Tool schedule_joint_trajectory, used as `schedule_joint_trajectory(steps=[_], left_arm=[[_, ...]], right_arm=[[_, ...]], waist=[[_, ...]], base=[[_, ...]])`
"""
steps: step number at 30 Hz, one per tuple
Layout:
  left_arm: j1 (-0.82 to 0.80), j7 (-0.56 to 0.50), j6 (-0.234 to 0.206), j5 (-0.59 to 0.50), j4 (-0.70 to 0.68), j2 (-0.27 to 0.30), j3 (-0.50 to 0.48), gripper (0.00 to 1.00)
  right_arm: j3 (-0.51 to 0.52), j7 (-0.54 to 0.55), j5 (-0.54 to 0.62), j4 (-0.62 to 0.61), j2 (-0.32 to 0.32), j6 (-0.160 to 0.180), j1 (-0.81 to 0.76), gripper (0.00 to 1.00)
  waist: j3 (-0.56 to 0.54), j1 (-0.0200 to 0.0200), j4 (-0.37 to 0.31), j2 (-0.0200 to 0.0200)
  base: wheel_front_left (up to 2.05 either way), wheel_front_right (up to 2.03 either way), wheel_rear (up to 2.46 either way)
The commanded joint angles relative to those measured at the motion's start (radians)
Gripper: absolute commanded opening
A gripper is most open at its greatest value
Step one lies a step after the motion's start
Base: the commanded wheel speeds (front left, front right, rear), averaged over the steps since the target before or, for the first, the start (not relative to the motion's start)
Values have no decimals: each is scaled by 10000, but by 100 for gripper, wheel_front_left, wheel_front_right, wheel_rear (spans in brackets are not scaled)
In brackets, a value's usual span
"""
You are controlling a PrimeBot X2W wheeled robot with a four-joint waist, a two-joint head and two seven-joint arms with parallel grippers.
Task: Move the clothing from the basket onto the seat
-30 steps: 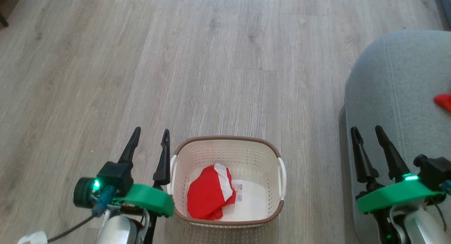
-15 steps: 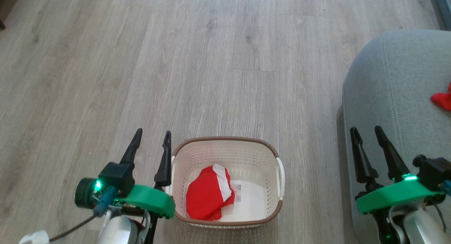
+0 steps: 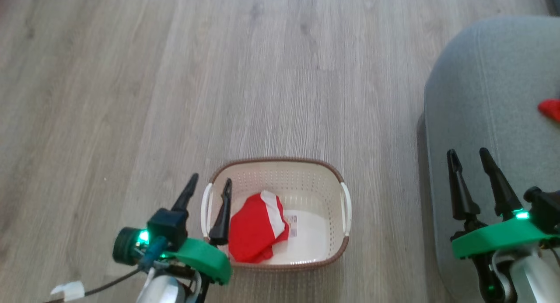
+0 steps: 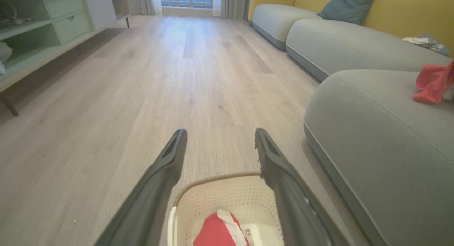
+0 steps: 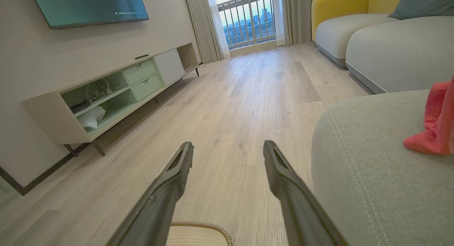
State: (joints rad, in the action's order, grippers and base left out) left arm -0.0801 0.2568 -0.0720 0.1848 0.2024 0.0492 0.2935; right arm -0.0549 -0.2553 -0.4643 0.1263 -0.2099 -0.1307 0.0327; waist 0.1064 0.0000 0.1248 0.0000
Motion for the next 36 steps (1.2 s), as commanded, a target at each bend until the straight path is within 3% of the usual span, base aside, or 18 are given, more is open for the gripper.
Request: schedule_joint_trajectory(steps=[1,9,17,27,36], left_arm=[[-479,49,56,77,-204,11,-213,100],[-1223,49,160,198,766,11,478,100],[-2764,49,299,6,2019,10,1144,100],[-4860,49,459,-98,5054,10,1856,100],[-7083,-73,613,171,9069,10,2788,100]], right_arm=[[-121,-64,94,-385,-192,0,496,100],[-159,-64,302,-690,-570,0,1094,100],[-271,-65,483,-1135,-973,0,1885,100],[-363,-65,567,-1525,-1008,0,2466,100],[-620,-65,511,-1419,-549,0,3028,100]], waist=[[282,0,-94,0],[1788,0,-428,0],[3956,0,-834,0],[5866,0,-1375,0],[7142,0,-2103,0]], base=[[0,0,0],[0,0,0],[0,0,0],[0,0,0],[0,0,0]])
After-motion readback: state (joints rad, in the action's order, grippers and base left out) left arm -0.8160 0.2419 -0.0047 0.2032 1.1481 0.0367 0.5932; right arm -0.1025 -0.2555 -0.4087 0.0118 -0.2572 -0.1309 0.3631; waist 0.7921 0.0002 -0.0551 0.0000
